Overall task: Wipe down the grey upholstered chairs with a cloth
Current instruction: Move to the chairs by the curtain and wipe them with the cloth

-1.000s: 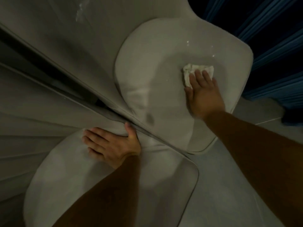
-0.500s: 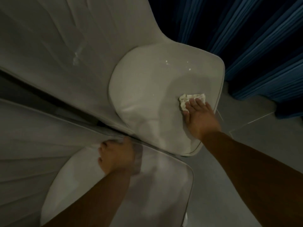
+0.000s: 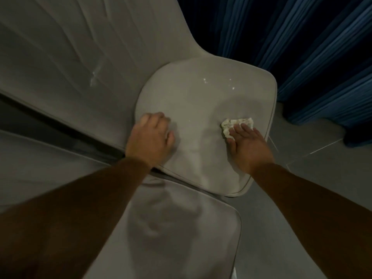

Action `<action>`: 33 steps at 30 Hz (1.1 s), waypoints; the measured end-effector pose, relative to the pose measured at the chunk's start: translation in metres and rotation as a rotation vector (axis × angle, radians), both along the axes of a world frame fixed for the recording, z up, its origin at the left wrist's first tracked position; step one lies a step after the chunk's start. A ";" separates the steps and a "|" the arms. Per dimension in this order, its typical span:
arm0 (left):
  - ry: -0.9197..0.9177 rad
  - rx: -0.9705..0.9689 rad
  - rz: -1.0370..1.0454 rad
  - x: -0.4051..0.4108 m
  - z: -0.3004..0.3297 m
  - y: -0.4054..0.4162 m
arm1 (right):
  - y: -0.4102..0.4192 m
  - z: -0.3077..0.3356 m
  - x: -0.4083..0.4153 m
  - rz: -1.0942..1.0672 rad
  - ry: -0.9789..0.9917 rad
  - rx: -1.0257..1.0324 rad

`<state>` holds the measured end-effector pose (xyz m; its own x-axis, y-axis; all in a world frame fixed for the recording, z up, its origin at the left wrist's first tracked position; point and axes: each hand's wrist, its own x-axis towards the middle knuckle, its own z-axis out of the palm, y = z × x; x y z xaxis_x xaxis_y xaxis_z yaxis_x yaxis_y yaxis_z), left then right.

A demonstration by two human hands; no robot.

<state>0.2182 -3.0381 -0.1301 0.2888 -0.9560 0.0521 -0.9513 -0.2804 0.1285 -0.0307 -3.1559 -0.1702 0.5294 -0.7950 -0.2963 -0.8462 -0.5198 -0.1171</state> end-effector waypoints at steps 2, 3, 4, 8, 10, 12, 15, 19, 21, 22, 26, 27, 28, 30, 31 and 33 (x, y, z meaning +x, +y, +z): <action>-0.053 0.077 0.110 0.018 -0.012 -0.008 | 0.001 -0.001 0.001 0.007 0.003 -0.008; -0.049 0.060 0.160 0.017 -0.016 -0.016 | 0.000 -0.001 0.001 0.009 -0.002 -0.012; -0.030 0.077 0.169 0.013 -0.022 -0.023 | 0.000 0.000 0.001 0.007 -0.013 -0.008; -0.046 0.316 0.107 -0.004 -0.062 -0.029 | -0.002 0.013 -0.001 0.026 -0.080 -0.039; -0.040 0.329 0.124 0.001 -0.076 -0.029 | -0.007 0.023 0.002 0.044 -0.225 -0.119; -0.012 0.302 0.117 0.002 -0.083 -0.033 | -0.016 0.028 0.010 0.043 -0.353 -0.184; 0.014 0.303 0.121 0.003 -0.084 -0.030 | -0.024 0.033 0.049 0.008 -0.492 -0.164; 0.040 0.321 0.133 0.006 -0.084 -0.033 | -0.026 0.014 0.117 0.327 -0.222 -0.078; 0.053 0.300 0.147 0.005 -0.084 -0.035 | -0.019 -0.008 0.127 0.492 -0.039 -0.044; 0.063 0.304 0.149 0.005 -0.084 -0.036 | -0.018 -0.016 0.123 0.486 -0.036 -0.031; 0.100 0.373 0.136 0.007 -0.085 -0.039 | -0.020 -0.023 0.086 0.559 -0.120 -0.105; 0.108 0.377 0.137 0.008 -0.085 -0.039 | -0.023 -0.020 0.074 0.589 -0.115 -0.114; 0.112 0.373 0.140 0.008 -0.086 -0.039 | -0.028 -0.016 0.060 0.600 -0.110 -0.112; 0.115 0.351 0.150 0.008 -0.086 -0.037 | -0.037 -0.003 0.028 0.578 -0.098 -0.111; 0.111 0.339 0.150 0.008 -0.087 -0.037 | -0.043 0.006 0.011 0.554 -0.082 -0.111; 0.092 0.319 0.148 0.006 -0.088 -0.036 | -0.056 0.024 -0.019 0.484 -0.075 -0.140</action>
<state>0.2246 -3.0746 -0.2183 0.4149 -0.8675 -0.2743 -0.8860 -0.4539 0.0952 -0.0494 -3.2118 -0.1460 0.8625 -0.4829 -0.1512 -0.4967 -0.8651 -0.0698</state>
